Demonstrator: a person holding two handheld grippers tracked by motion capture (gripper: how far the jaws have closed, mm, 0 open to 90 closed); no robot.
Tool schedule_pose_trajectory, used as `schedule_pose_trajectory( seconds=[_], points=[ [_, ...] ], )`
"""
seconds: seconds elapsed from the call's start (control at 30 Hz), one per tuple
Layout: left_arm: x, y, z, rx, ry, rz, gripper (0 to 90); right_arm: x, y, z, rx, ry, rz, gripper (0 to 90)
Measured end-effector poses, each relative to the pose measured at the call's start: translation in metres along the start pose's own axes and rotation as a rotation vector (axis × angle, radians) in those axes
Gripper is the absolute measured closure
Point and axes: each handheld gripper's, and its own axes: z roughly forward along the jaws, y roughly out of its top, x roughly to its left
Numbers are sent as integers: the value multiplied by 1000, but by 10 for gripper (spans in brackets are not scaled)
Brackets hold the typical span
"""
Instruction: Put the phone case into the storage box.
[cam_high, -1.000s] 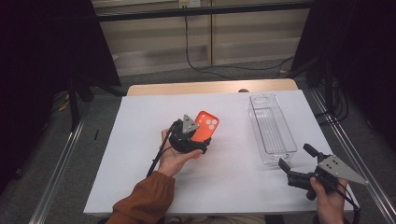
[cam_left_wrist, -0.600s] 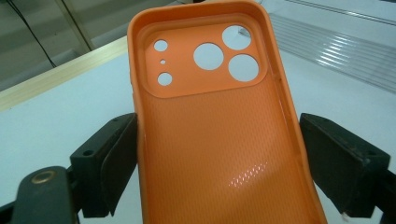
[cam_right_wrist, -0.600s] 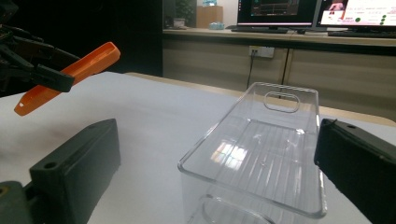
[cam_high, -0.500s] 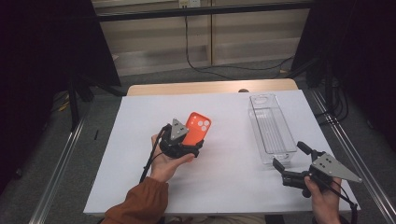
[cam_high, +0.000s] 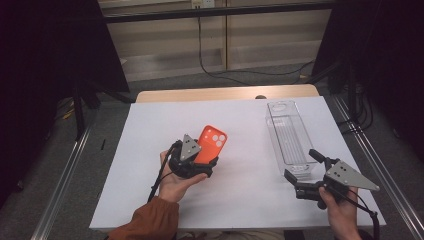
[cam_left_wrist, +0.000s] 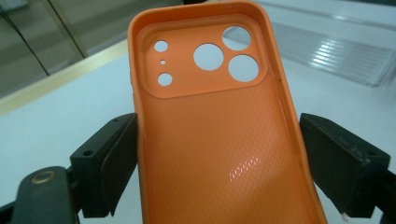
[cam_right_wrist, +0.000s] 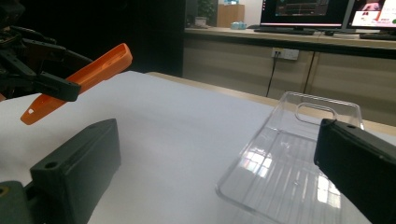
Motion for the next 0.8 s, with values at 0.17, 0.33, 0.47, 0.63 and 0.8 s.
schedule_pose_trajectory(
  seconds=[0.17,0.33,0.47,0.63,0.8],
  points=[
    [-4,-5,-6,-4,-3,9,145,7,5,7,7,57,-12,0],
    [-4,-7,-3,1,9,13,145,13,6,15,13,91,-4,0],
    [-7,-4,-6,-8,12,24,146,23,6,25,44,154,-31,1],
    [-11,-5,-5,-9,12,38,145,35,9,42,50,182,-39,0],
    [-17,-5,-7,-13,20,52,146,44,14,62,68,191,-24,0]
  ],
)
